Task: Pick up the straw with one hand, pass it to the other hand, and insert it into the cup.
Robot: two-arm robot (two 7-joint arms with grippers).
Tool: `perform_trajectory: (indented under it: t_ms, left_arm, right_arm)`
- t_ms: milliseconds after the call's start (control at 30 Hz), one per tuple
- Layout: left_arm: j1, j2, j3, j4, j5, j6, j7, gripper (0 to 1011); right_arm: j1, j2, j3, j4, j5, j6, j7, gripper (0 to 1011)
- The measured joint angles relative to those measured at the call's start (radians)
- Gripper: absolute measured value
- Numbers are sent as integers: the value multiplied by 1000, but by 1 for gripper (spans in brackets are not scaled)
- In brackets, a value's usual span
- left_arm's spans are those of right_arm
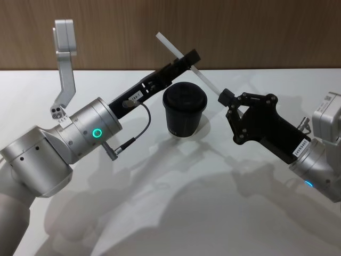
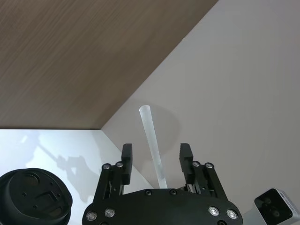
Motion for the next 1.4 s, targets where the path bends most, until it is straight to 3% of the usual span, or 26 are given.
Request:
perform_trajectory:
  t_ms: [567,800,1133,1400]
  left_arm:
    - [-3,-2,2,3,-1,-2,1,102]
    - [-3,-2,3,3,-1,-2,1,33]
    - [-3,-2,2,3,0,-2,2,18]
    - [-3,-2,2,3,0,-3,2,18]
  right_arm:
    - [0,0,0,0,0,0,0,18]
    - [0,0,0,0,0,0,0,18]
    - [0,0,0,0,0,0,0,28]
    - [0,0,0,0,0,0,0,259]
